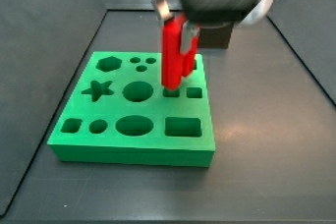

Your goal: Insert the double-square object.

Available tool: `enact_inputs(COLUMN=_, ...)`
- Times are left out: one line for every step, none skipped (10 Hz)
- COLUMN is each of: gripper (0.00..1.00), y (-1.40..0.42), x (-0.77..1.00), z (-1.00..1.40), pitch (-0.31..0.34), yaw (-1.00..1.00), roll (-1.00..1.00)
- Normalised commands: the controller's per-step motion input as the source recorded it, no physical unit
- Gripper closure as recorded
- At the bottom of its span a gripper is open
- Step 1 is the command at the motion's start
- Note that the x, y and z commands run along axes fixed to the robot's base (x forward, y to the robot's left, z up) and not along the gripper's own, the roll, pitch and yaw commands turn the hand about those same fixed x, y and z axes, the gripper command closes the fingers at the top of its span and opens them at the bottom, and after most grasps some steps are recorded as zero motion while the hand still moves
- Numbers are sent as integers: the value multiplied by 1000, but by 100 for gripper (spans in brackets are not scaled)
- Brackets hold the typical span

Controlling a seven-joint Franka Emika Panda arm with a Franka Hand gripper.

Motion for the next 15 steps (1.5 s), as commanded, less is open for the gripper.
enact_inputs(gripper=100, y=0, x=0, z=-269, pitch=-50, yaw=-1000, roll=-27)
enact_inputs(gripper=100, y=0, x=0, z=-220, pitch=-59, yaw=-1000, roll=-41)
enact_inputs(gripper=100, y=0, x=0, z=-211, pitch=-54, yaw=-1000, roll=-41)
enact_inputs(gripper=100, y=0, x=0, z=-209, pitch=-56, yaw=-1000, roll=-41)
enact_inputs(gripper=100, y=0, x=0, z=-289, pitch=-46, yaw=-1000, roll=-13)
enact_inputs(gripper=100, y=0, x=0, z=-320, pitch=-43, yaw=-1000, roll=0)
enact_inputs(gripper=100, y=0, x=0, z=-320, pitch=-43, yaw=-1000, roll=0)
enact_inputs(gripper=100, y=0, x=0, z=-320, pitch=-43, yaw=-1000, roll=0)
enact_inputs(gripper=100, y=0, x=0, z=-320, pitch=-41, yaw=-1000, roll=0)
enact_inputs(gripper=100, y=0, x=0, z=-320, pitch=-41, yaw=-1000, roll=0)
enact_inputs(gripper=100, y=0, x=0, z=-317, pitch=-39, yaw=-1000, roll=0)
enact_inputs(gripper=100, y=0, x=0, z=-320, pitch=-33, yaw=-1000, roll=0)
enact_inputs(gripper=100, y=-66, x=240, z=-423, pitch=-19, yaw=-851, roll=0)
enact_inputs(gripper=100, y=-140, x=326, z=-466, pitch=-24, yaw=-749, roll=0)
enact_inputs(gripper=100, y=-60, x=191, z=-440, pitch=-86, yaw=-426, roll=77)
